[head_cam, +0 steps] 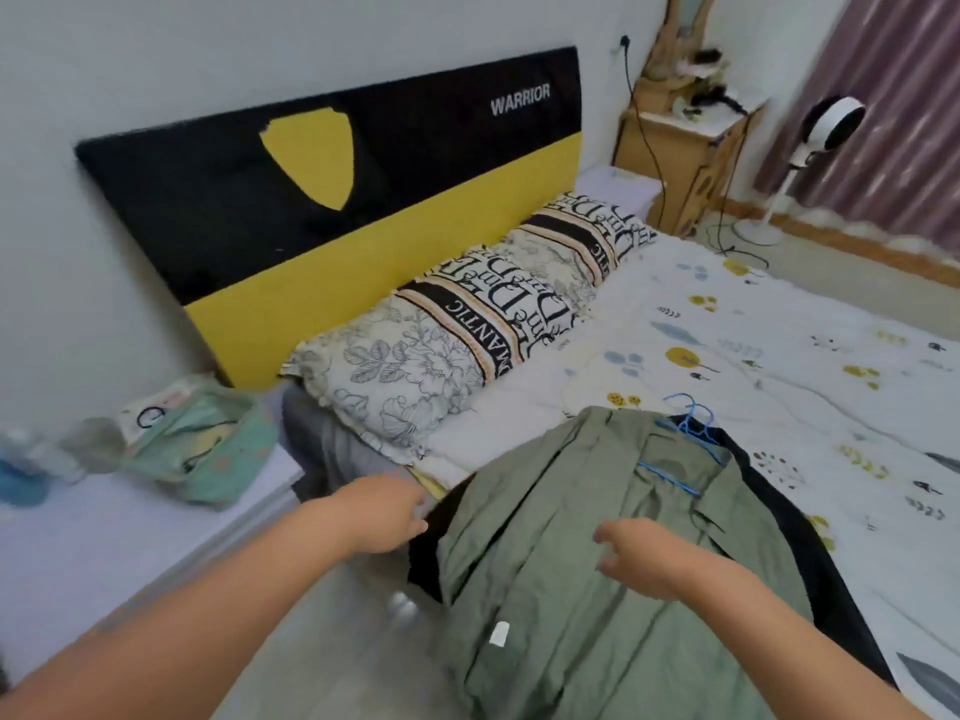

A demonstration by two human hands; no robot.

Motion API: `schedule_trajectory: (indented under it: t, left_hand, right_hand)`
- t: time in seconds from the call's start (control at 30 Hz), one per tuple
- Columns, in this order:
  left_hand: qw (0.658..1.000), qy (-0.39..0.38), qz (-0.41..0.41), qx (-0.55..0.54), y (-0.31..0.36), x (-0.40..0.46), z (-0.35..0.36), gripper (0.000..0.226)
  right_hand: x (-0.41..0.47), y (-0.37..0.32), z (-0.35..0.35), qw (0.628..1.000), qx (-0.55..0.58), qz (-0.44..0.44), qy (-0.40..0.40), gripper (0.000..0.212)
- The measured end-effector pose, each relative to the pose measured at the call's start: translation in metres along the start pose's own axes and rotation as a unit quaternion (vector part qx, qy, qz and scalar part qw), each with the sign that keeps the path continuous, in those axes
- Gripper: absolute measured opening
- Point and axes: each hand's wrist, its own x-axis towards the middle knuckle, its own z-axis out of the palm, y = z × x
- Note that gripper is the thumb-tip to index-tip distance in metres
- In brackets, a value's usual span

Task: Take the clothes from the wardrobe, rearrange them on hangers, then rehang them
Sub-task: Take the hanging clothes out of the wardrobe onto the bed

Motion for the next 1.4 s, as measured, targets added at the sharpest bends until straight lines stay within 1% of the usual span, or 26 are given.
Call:
schedule_trajectory:
  t: [0.1,0.2,0.33,0.43,0.57,0.63,0.7,0.73,0.83,0.97,1.1,1.2,1.27,1.4]
  left_hand:
    - [0.996,0.006,-0.069,-0.056,-0.027,-0.045,0.023,0.038]
    - [0.984,-0.001,-0.139,-0.110,-0.039,-0.094,0.051,0.047]
    - [0.961,0.008,-0.225,-0.159,-0.033,-0.151,0.089,0.045]
    - [0.939,0.017,-0.276,-0.207,-0.018,-0.187,0.115,0.046]
    - [0.910,0.012,-0.318,-0.264,0.002,-0.242,0.148,0.047]
    - [0.895,0.007,-0.344,-0.286,0.004,-0.273,0.165,0.047]
    - [0.874,0.013,-0.379,-0.303,0.000,-0.305,0.181,0.047]
    - [0.864,0.021,-0.396,-0.311,-0.004,-0.321,0.189,0.047]
    - [0.836,0.043,-0.434,-0.335,-0.016,-0.370,0.213,0.045]
    - [0.796,0.059,-0.472,-0.374,-0.034,-0.438,0.251,0.045]
    - [0.754,0.067,-0.525,-0.389,-0.053,-0.506,0.283,0.041]
    - [0.716,0.081,-0.557,-0.414,-0.057,-0.550,0.301,0.045]
    - [0.688,0.093,-0.567,-0.444,-0.056,-0.574,0.313,0.048]
    - [0.629,0.123,-0.594,-0.487,-0.053,-0.615,0.337,0.047]
  right_hand:
    - [-0.006,-0.019,-0.001,0.999,-0.024,-0.042,-0.011,0.047]
    - [-0.010,-0.033,-0.003,0.994,-0.066,-0.081,-0.020,0.047]
    - [-0.015,-0.053,0.000,0.983,-0.120,-0.141,-0.019,0.046]
    - [-0.020,-0.077,0.004,0.968,-0.171,-0.184,-0.022,0.045]
    - [-0.036,-0.127,0.018,0.940,-0.231,-0.250,-0.040,0.039]
    - [-0.046,-0.157,0.029,0.923,-0.247,-0.292,-0.044,0.029]
    - [-0.058,-0.189,0.039,0.898,-0.284,-0.333,-0.048,0.014]
    - [-0.064,-0.206,0.045,0.887,-0.299,-0.348,-0.045,0.014]
    - [-0.083,-0.258,0.064,0.873,-0.298,-0.385,-0.036,0.031]
    - [-0.116,-0.329,0.098,0.848,-0.312,-0.427,-0.043,0.045]
    - [-0.153,-0.395,0.136,0.816,-0.330,-0.472,-0.056,0.047]
    - [-0.177,-0.435,0.162,0.789,-0.351,-0.500,-0.064,0.047]
    - [-0.191,-0.460,0.178,0.764,-0.374,-0.520,-0.072,0.048]
    - [-0.219,-0.515,0.207,0.716,-0.407,-0.561,-0.086,0.049]
